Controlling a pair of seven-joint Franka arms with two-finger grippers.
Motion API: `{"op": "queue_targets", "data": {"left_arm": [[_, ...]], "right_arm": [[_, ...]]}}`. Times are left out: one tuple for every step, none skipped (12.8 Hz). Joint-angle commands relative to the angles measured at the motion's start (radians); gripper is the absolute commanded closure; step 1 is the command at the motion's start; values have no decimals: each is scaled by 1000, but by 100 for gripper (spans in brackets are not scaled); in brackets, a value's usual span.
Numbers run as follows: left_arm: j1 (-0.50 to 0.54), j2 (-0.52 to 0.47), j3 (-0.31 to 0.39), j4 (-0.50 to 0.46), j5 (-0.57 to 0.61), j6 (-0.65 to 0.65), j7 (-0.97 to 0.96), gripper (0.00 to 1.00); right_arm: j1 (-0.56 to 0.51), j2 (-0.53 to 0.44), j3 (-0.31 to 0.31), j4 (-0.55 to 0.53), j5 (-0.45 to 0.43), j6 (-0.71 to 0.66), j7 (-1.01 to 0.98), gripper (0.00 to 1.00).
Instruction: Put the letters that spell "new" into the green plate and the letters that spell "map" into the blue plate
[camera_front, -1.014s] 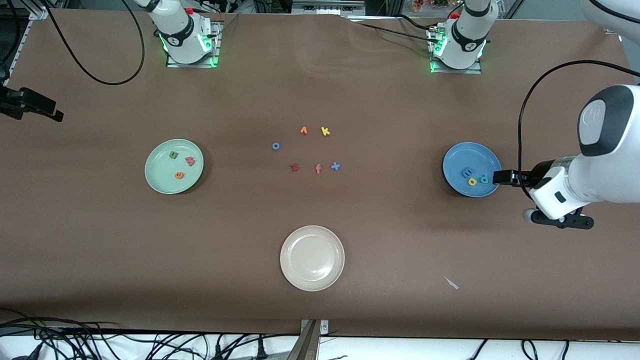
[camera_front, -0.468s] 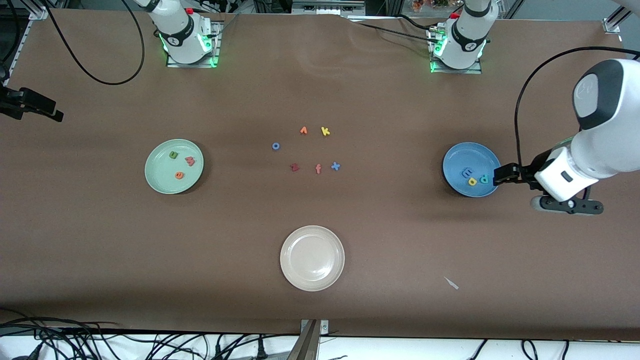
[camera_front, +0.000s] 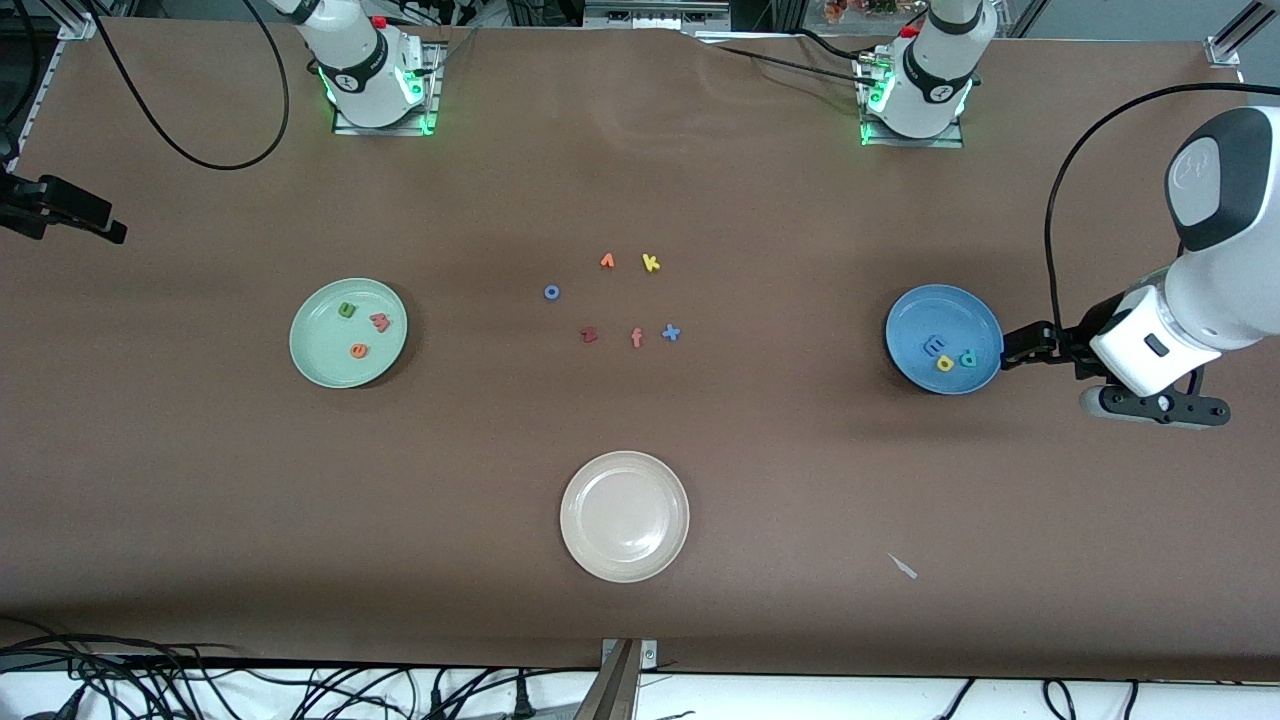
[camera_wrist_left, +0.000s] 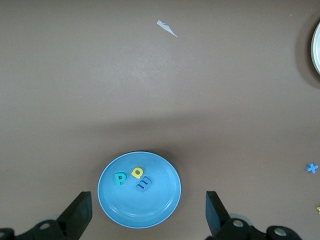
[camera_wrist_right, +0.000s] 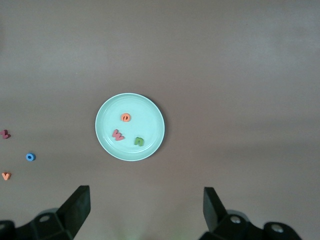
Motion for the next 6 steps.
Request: {"op": "queue_targets", "data": {"left_arm": [[1, -22, 5, -28, -28, -4, 34, 0], [0, -22, 5, -29, -28, -6, 34, 0], [0, -22, 5, -31, -26, -7, 34, 0], [0, -21, 5, -32, -26, -7, 34, 0], [0, -21, 5, -32, -26, -7, 36, 0], [0, -19, 5, -32, -26, -7, 36, 0]], "right_arm": [[-3, 7, -4, 17, 19, -10, -8, 0], [-4, 7, -4, 17, 19, -10, -8, 0], [-4, 7, -4, 17, 19, -10, -8, 0], [-4, 7, -6, 17, 19, -10, -8, 0], [-4, 7, -6, 17, 19, -10, -8, 0], [-4, 7, -6, 17, 19, -10, -8, 0]]}}
